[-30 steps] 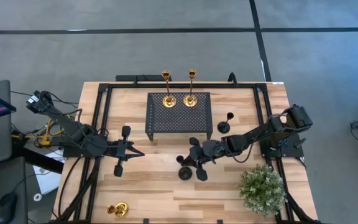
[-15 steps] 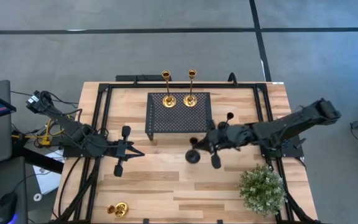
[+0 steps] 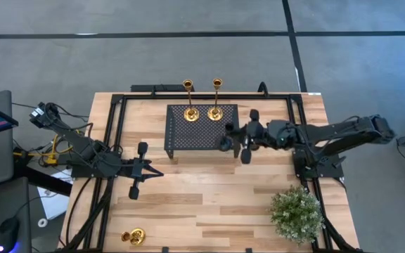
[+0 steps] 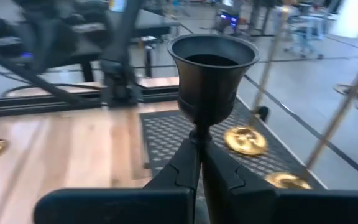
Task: Pick & Place candle stick holders
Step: Put the bottom black candle holder on the shelf
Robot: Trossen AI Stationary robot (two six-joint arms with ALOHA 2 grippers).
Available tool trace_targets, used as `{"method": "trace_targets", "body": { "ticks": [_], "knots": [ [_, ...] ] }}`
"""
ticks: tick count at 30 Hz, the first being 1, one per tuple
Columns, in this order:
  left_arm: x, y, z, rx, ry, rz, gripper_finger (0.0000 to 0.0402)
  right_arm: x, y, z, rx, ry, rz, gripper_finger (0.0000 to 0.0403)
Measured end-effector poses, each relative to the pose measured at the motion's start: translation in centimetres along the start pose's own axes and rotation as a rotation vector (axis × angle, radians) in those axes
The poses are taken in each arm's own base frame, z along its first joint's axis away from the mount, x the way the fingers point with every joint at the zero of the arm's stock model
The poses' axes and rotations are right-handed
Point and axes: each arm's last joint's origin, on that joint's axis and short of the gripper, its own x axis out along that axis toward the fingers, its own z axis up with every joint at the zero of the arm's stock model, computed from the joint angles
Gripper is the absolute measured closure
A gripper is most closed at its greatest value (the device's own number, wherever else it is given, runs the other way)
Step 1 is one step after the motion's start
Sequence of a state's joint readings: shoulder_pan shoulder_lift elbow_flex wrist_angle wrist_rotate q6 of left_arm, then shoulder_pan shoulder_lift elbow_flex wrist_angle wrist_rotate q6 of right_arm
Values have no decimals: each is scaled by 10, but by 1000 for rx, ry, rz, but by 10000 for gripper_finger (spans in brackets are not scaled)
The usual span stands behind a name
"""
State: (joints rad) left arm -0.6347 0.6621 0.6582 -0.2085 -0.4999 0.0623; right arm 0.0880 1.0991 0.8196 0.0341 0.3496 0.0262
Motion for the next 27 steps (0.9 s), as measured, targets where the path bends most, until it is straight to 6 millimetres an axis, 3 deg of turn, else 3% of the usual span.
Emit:
{"method": "trace_targets", "body": {
  "ticks": [12,27],
  "knots": [
    [0,0,0,0,0,0,392,10,-42,-6,43,63,-165,403],
    [0,0,0,0,0,0,392,11,-58,-7,67,76,-225,403]
  ]
}}
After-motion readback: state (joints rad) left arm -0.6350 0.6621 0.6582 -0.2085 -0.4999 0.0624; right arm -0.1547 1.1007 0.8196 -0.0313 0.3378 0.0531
